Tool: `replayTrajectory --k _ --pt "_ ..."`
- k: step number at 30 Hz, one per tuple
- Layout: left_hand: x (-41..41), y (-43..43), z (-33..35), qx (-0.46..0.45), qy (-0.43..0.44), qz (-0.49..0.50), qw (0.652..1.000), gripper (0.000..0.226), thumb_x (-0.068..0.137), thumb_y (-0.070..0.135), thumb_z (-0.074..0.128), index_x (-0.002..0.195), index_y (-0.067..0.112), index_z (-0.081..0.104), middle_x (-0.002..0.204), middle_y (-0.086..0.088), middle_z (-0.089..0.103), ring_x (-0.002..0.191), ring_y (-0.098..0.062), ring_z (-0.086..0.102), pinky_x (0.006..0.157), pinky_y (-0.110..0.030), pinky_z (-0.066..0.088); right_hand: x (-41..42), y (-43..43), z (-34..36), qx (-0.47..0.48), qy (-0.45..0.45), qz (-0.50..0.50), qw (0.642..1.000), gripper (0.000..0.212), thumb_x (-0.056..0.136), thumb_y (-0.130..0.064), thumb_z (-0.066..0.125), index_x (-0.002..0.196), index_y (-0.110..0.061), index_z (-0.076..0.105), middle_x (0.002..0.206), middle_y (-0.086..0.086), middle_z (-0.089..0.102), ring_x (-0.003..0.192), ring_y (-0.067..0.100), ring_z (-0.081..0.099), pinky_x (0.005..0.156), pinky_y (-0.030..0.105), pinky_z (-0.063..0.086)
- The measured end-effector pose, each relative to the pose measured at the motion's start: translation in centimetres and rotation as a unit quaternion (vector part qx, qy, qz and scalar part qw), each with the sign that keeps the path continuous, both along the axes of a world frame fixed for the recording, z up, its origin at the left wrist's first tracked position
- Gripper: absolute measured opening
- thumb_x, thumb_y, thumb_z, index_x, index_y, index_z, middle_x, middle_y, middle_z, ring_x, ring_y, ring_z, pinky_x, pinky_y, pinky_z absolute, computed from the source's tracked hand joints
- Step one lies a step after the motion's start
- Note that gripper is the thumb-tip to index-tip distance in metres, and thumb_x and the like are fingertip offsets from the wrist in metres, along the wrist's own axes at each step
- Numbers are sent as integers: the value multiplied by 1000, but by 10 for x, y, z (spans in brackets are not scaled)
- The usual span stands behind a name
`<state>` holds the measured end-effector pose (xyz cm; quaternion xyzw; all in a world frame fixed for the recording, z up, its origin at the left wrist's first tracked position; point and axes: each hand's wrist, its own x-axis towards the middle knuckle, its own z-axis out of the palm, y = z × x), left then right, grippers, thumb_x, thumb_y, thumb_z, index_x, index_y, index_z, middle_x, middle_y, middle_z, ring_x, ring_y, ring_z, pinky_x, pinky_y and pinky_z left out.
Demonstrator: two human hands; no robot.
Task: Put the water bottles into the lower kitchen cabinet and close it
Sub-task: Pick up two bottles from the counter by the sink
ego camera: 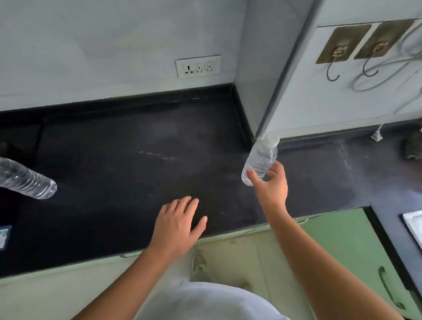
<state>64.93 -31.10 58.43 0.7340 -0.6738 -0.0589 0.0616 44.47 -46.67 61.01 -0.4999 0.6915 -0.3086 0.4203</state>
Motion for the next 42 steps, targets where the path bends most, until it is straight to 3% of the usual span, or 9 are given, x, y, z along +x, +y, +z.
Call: replayTrajectory --k 7,12,20,23,26,32,37,42 --pt "11 -35 -17 6 -3 -65 998 56 95 52 43 123 10 67 122 -9 69 104 -30 67 86 -44 54 15 -19 -7 -19 25 -35 999 56 72 -48 83 118 -32 54 105 -14 68 93 7 67 79 27 54" --pt "18 -34 -13 -6 -22 -68 997 55 94 51 43 121 10 68 121 -9 69 104 -30 67 87 -46 54 10 -28 -8 -22 17 -27 999 49 72 -45 80 114 -34 56 101 -14 69 94 10 68 89 38 57" --pt "8 13 8 -3 -63 27 998 57 94 53 40 123 13 69 122 -7 69 106 -28 66 91 -45 54 -9 -1 2 -37 14 39 998 51 76 -40 82 113 -23 51 95 -13 64 92 17 67 80 36 53" --pt "-5 46 18 17 -83 96 992 60 95 55 37 125 14 69 124 -8 69 109 -29 66 93 -47 53 -14 24 4 -30 2 106 994 46 74 -43 83 108 -29 54 95 -13 68 90 13 68 86 44 57" --pt "-21 87 22 39 -90 162 982 59 94 56 39 124 15 69 124 -8 69 110 -30 65 93 -47 52 -16 61 2 -14 -31 203 979 42 74 -42 85 107 -37 58 94 -17 73 87 4 70 85 42 59" --pt "-48 192 29 42 -83 265 960 55 94 52 40 122 15 70 122 -5 70 107 -27 66 92 -43 52 3 147 9 -5 -53 426 903 42 75 -35 86 109 -37 62 97 -21 72 90 0 68 83 33 57" --pt "-60 285 30 26 -86 376 922 56 95 53 42 122 14 70 121 -8 71 104 -30 68 91 -44 53 30 214 22 -28 -12 596 803 52 71 -41 88 115 -43 59 101 -26 70 94 -4 65 80 27 56" --pt "-58 368 26 7 -77 484 872 56 95 55 43 123 14 68 124 -10 69 106 -33 67 91 -45 53 68 286 29 -28 8 698 715 51 71 -38 85 106 -59 54 103 -37 64 93 -9 63 80 23 53"
